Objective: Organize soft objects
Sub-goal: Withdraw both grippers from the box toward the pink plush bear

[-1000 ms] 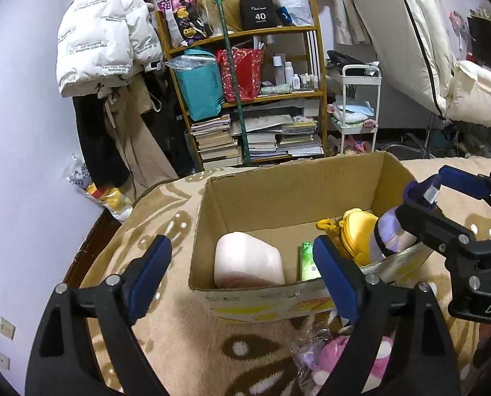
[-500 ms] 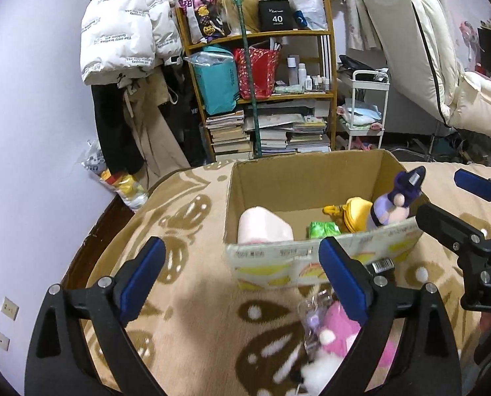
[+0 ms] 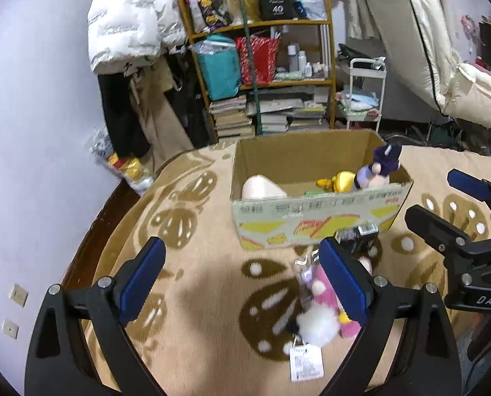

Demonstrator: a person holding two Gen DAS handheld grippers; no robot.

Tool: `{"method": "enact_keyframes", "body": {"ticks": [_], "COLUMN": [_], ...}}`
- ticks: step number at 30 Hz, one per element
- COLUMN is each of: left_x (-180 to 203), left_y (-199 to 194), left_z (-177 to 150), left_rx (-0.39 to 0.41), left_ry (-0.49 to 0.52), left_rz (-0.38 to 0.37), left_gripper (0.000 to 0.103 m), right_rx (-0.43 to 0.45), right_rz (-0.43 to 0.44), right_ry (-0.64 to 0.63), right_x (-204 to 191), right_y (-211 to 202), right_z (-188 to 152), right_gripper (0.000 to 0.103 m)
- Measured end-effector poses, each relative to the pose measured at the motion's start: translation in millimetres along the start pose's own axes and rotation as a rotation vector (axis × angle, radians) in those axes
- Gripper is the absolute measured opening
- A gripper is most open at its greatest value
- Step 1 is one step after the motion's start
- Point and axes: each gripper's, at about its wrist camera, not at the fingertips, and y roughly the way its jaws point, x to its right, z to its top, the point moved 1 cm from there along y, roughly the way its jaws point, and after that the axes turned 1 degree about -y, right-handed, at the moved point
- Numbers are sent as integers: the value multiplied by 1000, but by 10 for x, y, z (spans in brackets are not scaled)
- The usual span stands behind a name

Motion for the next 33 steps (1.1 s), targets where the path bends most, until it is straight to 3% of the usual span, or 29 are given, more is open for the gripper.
{"method": "enact_keyframes", "body": {"ticks": [14,33], "left_x": [-13,28], "left_y": [-65,384], "left_z": [-285,-424], "left_rx": [-51,-140], "left_ry": [-5,-37], "left_rz": [-44,-95], "left_gripper": [93,93], "right_rx": [-64,-162], "right_rz": [12,33], "right_ry": [31,44], "right_x": [-61,-33], "right_y": [-76,314], "right_z": [-184,-294], "right_gripper": [103,103]}}
